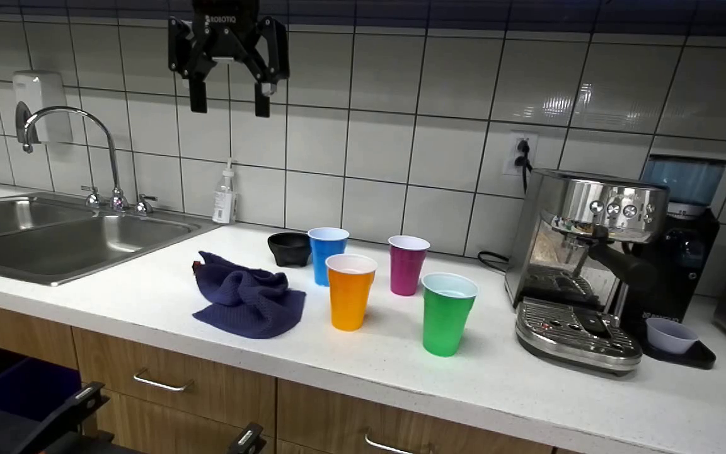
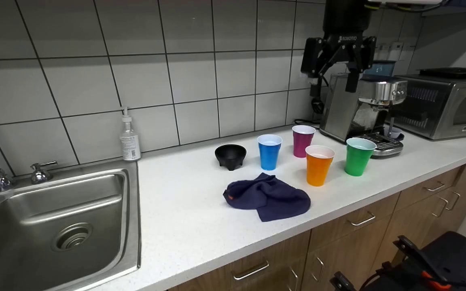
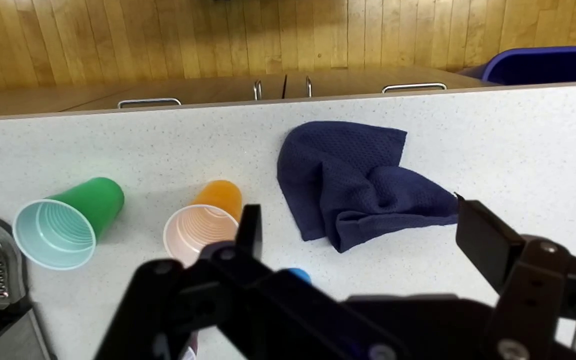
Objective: Stack the cups together
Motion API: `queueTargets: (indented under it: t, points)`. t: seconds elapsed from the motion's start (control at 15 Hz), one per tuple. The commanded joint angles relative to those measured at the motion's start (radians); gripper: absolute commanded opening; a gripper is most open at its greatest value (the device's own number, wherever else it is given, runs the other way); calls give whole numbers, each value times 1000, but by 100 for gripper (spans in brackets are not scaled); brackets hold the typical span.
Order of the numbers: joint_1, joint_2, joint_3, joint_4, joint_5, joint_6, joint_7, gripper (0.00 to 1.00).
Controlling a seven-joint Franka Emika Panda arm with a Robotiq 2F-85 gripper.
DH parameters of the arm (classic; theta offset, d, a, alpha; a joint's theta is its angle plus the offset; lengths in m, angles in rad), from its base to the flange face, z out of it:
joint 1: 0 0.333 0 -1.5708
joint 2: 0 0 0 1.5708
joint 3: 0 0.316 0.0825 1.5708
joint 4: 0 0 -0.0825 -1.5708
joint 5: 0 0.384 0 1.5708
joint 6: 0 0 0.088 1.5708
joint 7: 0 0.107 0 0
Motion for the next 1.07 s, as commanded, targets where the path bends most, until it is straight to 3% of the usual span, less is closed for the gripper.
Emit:
queueTargets:
  t: [0.0, 0.6, 1.0]
  points:
    - [-37, 1, 0, -62, -22, 113, 13, 100]
    - [-144, 80, -45, -106, -73, 301, 23, 100]
    - [-205, 198, -77, -78, -86, 408, 49, 100]
